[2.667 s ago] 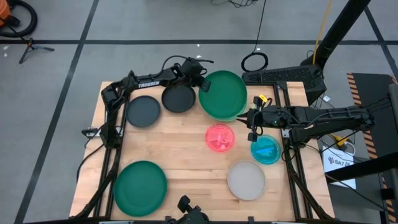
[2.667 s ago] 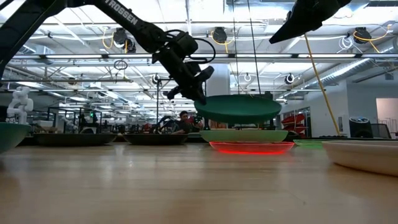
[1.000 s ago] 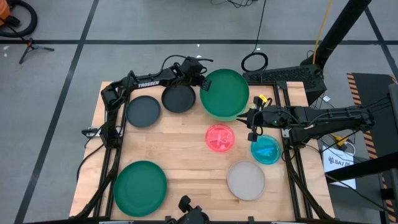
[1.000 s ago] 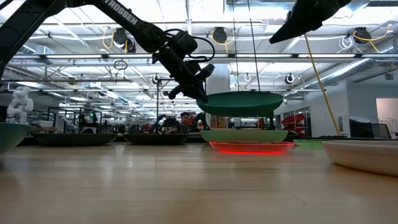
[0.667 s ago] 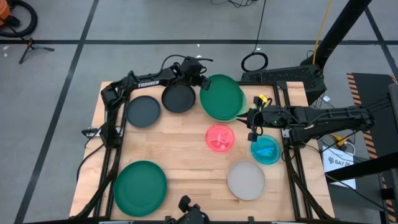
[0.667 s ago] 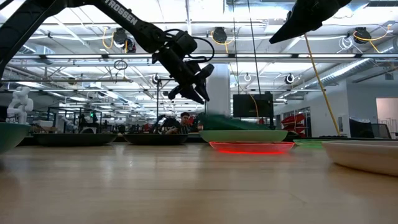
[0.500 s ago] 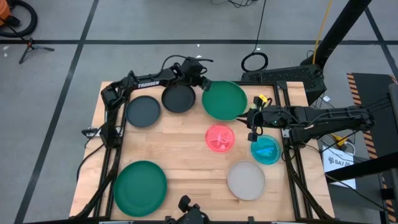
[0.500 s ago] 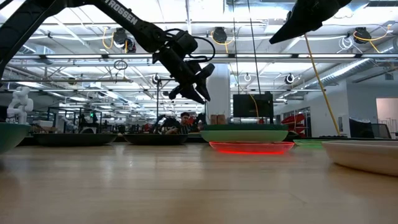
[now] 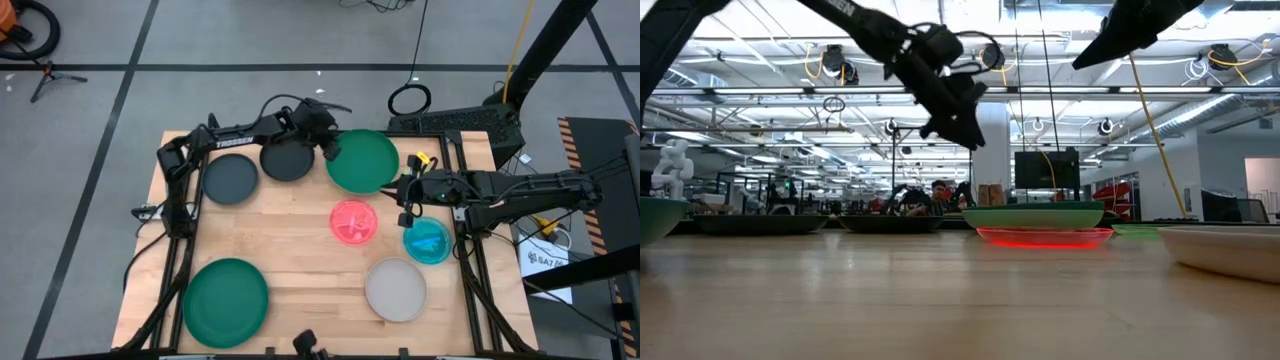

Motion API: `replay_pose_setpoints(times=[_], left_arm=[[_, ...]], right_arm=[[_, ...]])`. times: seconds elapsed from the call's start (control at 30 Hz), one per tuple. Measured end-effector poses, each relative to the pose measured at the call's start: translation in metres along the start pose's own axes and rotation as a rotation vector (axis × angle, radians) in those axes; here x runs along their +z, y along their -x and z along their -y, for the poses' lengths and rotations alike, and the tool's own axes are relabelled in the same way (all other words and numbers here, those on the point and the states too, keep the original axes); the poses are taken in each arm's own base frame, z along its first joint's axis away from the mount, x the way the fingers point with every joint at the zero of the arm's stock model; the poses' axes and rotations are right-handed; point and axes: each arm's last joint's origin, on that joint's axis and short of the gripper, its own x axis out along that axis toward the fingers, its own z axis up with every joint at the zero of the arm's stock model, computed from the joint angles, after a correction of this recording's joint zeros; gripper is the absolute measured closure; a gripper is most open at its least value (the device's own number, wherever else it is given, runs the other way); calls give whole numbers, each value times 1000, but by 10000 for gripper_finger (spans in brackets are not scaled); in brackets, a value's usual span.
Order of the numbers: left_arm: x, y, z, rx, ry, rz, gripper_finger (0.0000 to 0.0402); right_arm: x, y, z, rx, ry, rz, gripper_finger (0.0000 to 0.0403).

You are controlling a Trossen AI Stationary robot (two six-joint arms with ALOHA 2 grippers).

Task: Stack plastic plates
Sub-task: Stack the dark green plate on top of the green plate

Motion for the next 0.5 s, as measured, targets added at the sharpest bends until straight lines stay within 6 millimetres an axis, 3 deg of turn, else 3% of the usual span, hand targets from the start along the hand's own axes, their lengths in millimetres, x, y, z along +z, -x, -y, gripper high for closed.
replay_pose_setpoints(times=[0.23, 0.5], left_arm=[[-6, 52, 43, -53, -239, -127, 277], [-37, 117, 87, -186, -507, -394, 277]], right_arm=[[4, -2, 1, -17, -23, 37, 358], [5, -8, 2, -44, -30, 29, 358]])
